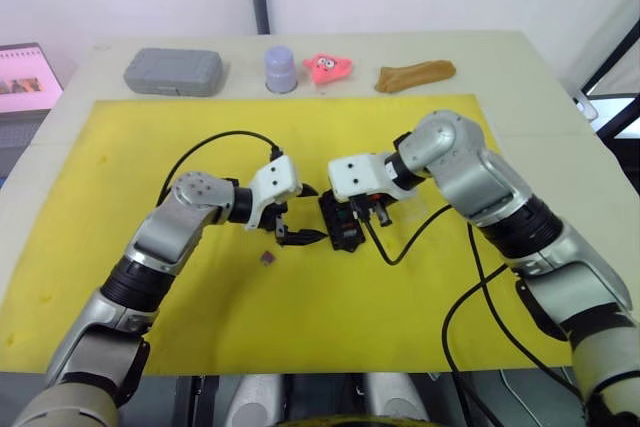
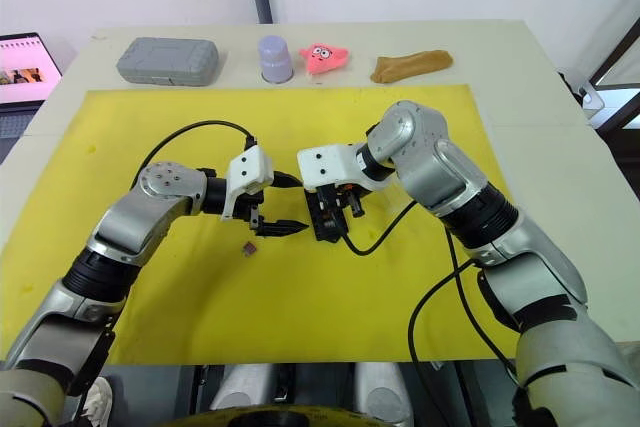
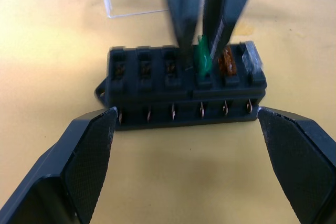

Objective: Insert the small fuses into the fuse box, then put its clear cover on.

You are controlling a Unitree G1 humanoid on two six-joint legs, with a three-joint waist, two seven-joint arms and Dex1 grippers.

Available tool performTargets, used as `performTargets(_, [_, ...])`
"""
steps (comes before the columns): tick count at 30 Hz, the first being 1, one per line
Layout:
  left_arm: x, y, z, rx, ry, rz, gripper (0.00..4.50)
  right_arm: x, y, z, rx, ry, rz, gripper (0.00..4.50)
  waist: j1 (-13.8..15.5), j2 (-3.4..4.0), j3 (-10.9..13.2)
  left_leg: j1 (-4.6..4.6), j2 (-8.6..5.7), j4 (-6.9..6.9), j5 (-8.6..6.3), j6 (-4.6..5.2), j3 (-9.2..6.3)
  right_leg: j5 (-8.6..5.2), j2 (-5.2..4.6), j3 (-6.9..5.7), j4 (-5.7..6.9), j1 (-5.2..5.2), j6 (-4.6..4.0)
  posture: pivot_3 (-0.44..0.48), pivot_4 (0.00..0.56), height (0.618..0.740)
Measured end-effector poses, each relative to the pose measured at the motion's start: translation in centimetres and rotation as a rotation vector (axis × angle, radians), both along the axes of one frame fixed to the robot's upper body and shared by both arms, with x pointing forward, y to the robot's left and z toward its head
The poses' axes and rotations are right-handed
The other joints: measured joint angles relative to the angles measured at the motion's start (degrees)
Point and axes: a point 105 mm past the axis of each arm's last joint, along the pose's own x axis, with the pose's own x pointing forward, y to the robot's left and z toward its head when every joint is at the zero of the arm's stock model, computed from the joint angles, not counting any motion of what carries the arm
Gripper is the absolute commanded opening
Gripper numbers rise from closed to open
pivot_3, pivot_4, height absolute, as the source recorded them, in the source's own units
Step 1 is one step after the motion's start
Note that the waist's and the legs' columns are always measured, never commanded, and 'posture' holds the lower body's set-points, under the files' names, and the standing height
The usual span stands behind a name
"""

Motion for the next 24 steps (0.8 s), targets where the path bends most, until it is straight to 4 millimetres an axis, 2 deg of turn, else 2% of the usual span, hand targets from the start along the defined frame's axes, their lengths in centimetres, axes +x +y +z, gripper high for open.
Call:
performTargets(12, [0.0, 0.0, 0.0, 0.0, -0.002, 0.0, 4.5, 0.2, -0.1, 0.1, 0.006, 0.014, -0.018, 0.94, 0.04, 0.0, 0.0, -0.04, -0.02, 0.0, 0.0, 0.0, 0.0, 0.0, -0.02, 0.0, -0.01, -0.03, 0.0, 0.0, 0.15, 0.74])
performTargets(24, [0.2, 0.0, 0.2, -0.002, -0.013, -0.002, 4.5, 0.1, -1.0, 0.9, 0.027, 0.106, -0.085, 0.94, -0.02, 0.01, 0.01, -0.05, -0.02, 0.0, 0.0, 0.0, 0.0, 0.0, -0.02, 0.0, -0.01, -0.06, 0.0, 0.0, 0.15, 0.74])
